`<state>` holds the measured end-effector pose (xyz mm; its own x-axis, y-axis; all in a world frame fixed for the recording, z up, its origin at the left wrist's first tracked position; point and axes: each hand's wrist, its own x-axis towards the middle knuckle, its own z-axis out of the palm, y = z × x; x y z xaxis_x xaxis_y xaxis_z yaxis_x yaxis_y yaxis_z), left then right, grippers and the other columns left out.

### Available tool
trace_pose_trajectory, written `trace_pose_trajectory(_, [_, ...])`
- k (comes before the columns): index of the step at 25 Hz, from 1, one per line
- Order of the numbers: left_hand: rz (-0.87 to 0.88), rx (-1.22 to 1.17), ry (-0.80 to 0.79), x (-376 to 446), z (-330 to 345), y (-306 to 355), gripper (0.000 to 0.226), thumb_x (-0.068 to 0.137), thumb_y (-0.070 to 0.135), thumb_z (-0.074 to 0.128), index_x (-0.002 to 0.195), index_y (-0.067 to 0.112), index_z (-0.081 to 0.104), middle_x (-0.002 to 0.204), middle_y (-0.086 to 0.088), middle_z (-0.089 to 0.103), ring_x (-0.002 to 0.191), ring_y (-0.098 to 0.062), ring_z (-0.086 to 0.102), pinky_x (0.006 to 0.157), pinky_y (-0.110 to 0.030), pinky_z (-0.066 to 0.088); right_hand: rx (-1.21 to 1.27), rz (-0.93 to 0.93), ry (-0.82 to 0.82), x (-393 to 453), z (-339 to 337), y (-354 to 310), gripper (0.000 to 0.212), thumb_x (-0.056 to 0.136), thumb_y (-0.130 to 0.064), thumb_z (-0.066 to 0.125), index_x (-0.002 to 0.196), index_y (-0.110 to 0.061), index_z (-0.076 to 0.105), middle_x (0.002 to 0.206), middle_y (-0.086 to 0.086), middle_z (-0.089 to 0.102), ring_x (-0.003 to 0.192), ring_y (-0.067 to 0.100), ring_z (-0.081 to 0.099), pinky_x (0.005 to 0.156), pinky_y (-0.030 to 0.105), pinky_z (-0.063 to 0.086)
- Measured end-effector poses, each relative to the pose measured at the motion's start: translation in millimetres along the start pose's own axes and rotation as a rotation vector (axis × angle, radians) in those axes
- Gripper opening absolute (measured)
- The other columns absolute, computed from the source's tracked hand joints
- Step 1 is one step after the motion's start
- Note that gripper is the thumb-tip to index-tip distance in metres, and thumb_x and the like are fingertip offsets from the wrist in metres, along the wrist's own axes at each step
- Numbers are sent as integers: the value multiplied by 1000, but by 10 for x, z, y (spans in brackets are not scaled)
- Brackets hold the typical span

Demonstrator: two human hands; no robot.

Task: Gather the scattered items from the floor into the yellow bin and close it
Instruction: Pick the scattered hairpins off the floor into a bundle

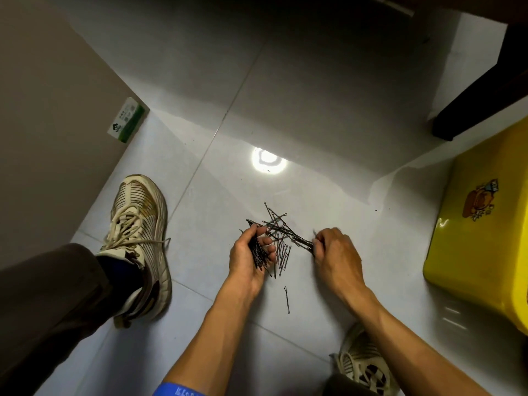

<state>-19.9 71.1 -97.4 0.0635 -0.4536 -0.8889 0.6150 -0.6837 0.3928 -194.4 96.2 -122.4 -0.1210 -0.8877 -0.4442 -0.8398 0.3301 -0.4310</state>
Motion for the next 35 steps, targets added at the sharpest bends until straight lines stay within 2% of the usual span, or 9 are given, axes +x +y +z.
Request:
trace_pose_trajectory(5, [37,-50,27,-1,-143,75,21,97,24,49,90,7,60,64,-8,58,55,-20,55,51,-28,45,5,-74,-181,-39,165,-308,51,84,-42,62,124,-14,48,119,7,48,106,28,50,83,34,44])
trace_pose_trajectory(10, [45,-40,49,24,-289,98,20,97,23,50,92,7,60,65,-8,58,53,-20,56,49,-27,46,-311,-191,-8,233,300,-709,74,79,-62,60,130,-12,42,121,7,45,106,29,46,81,40,45])
trace_pose_trajectory(16, [33,-37,72,88,-309,132,19,96,23,50,91,8,61,64,-7,58,54,-20,57,51,-27,46,-423,-351,-24,287,362,-782,19,94,-7,50,113,-8,55,115,10,49,98,30,49,57,37,43])
trace_pose_trajectory(22, [29,-81,91,107,-276,104,13,94,19,54,91,9,61,72,-10,63,65,-23,63,58,-30,50,-609,-430,-82,222,358,-841,33,84,12,34,107,-3,52,103,13,55,89,31,56,55,34,35])
trace_pose_trajectory(24, [32,-64,103,112,-271,65,11,93,20,56,95,10,60,77,-11,65,69,-23,64,61,-30,52,-453,-337,-94,295,317,-803,23,88,6,38,101,-6,53,98,13,59,84,32,58,58,35,36])
trace_pose_trajectory(26, [38,-56,106,128,-231,40,15,94,23,56,99,9,59,80,-11,66,72,-24,65,62,-29,52,-49,-146,-131,359,170,-729,11,92,-8,46,87,-9,55,86,10,62,78,32,58,62,34,41])
trace_pose_trajectory(30, [25,-103,14,163,-74,11,32,96,40,51,101,10,60,80,-9,64,72,-24,64,62,-33,48,536,5,-220,136,-86,-752,15,89,-9,63,73,-11,62,62,0,62,60,22,65,60,38,57])
trace_pose_trajectory(33, [-2,-114,-59,134,27,-36,35,98,40,47,95,9,64,73,-7,67,65,-22,66,54,-28,50,552,-74,-274,-40,-120,-866,8,87,-12,67,81,-14,73,72,-5,71,65,11,68,64,31,56])
trace_pose_trajectory(35, [3,-146,-66,108,66,-41,30,98,30,46,93,6,64,70,-8,68,62,-21,68,55,-28,53,429,-137,-135,-34,-146,-843,12,88,-22,63,88,-20,75,78,-6,74,70,8,68,68,29,55])
